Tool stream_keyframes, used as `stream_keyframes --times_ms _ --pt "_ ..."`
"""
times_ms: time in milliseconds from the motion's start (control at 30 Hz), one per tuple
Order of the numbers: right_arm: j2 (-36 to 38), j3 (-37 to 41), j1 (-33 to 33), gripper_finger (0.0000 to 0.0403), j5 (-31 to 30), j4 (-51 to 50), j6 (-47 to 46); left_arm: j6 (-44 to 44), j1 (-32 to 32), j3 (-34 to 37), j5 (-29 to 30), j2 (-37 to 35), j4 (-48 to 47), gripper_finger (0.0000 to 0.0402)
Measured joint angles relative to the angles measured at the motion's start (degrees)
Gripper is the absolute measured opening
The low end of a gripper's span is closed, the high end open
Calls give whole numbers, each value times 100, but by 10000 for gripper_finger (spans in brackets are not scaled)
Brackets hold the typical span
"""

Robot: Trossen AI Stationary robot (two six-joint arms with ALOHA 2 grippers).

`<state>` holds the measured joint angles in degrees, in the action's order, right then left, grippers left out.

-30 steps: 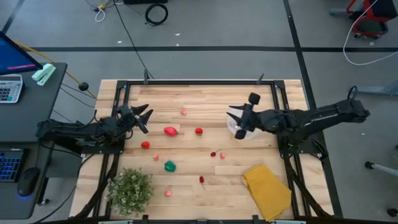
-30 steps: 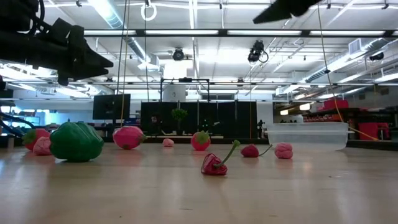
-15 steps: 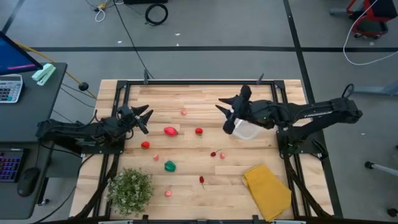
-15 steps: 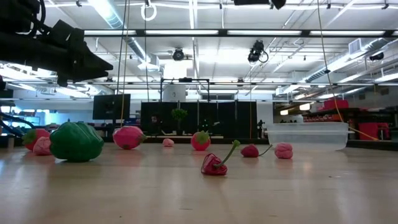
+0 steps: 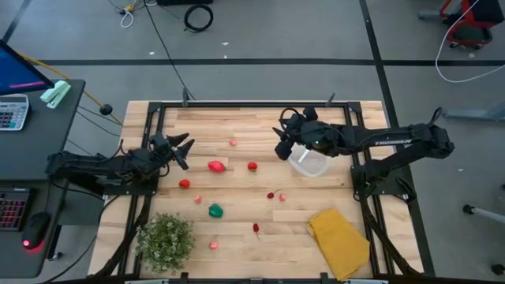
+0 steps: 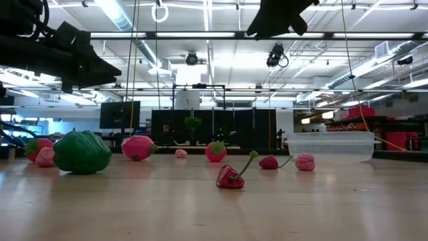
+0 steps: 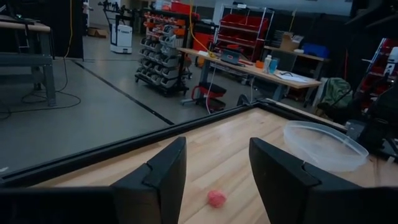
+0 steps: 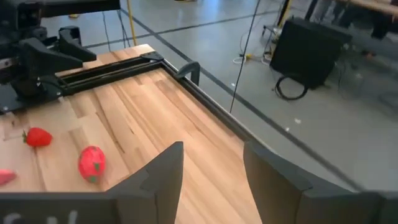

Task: Pick and placing Produce into tupperware
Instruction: Put the red strawberry into the transparent container

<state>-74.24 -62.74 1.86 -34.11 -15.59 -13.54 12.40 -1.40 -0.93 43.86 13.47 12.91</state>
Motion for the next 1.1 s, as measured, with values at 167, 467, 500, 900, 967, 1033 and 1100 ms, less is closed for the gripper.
stream_keyframes --times_ms 167,467,500,900,967,1033,1100 --pt "-15 0 217 191 422 -156 -484 3 1 0 0 0 -29 180" --pt "-106 0 657 219 819 -171 342 0 1 0 0 2 -44 177" --pt "-121 2 715 222 817 -176 415 1 0 0 2 1 -44 177" --pt "-164 0 1394 211 2555 206 152 -17 0 0 1 1 -40 174" --pt "-177 0 1476 206 2794 194 158 -3 -1 0 0 2 -40 174" --pt "-225 0 1563 200 3369 173 321 1 -1 0 2 2 -42 174" --pt "-302 0 1581 194 3989 177 518 1 -1 0 2 2 -40 173"
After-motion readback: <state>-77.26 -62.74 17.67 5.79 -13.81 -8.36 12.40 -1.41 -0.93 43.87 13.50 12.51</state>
